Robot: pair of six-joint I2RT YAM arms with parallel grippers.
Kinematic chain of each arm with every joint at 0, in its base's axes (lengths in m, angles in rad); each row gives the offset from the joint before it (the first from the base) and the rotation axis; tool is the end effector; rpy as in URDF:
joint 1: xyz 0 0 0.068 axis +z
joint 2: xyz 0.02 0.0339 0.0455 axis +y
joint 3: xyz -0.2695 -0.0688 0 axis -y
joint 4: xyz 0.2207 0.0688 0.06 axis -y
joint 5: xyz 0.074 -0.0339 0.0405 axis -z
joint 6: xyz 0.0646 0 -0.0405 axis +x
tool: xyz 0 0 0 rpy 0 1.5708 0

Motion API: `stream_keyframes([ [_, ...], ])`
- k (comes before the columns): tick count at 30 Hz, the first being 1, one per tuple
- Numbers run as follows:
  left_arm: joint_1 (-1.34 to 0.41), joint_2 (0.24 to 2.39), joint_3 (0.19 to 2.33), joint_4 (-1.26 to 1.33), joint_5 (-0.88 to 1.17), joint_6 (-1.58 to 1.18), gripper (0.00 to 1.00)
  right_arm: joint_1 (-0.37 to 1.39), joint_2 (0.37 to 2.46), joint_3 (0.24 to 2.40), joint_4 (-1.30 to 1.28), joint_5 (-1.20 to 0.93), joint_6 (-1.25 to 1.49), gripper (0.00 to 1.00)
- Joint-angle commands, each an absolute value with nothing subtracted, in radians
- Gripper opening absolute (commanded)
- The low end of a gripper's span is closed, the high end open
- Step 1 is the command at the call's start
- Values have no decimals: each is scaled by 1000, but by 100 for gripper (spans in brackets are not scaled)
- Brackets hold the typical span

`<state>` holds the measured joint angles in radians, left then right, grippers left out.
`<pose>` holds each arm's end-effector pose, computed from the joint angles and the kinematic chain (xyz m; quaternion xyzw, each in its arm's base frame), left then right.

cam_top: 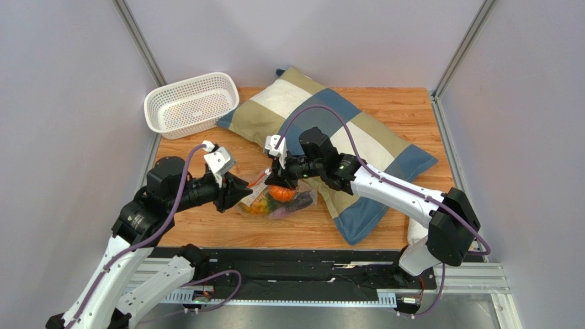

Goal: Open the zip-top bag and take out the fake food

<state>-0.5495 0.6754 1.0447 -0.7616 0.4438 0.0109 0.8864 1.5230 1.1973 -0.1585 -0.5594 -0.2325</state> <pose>0.0845 -0.0843 0.3670 0.3418 0.7455 -0.3206 0.4739 0.1943 0.2924 0.3090 -0.5576 0.6216 0.3834 0.3947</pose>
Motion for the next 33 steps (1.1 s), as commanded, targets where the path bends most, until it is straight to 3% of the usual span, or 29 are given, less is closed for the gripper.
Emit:
stream_keyframes([
  [1,-554,706,1055,-686,523,-35,36,890,1479,1218,-161,-623,-218,0],
  [8,-554,798,1032,-626,499,-46,37,890,1494,1236,-169,-693,-181,0],
  [13,-554,834,1051,-647,450,-31,23,885,1477,1224,-172,-712,-181,1],
  [14,-554,838,1054,-650,448,-25,13,884,1465,1224,-172,-712,-179,2],
  [15,-554,839,1054,-656,448,-23,7,884,1463,1224,-173,-710,-178,5],
  [16,-554,835,1055,-661,439,-23,4,882,1459,1226,-176,-703,-176,18],
  [17,-555,830,1055,-666,436,-25,0,882,1450,1223,-176,-689,-170,26],
  [19,-552,809,1060,-675,436,-20,0,870,1442,1216,-175,-683,-156,44],
  [22,-552,769,1071,-692,416,-15,0,861,1427,1209,-158,-702,-127,60],
  [33,-552,745,1109,-713,477,-31,0,861,1443,1250,-29,-807,-6,72],
])
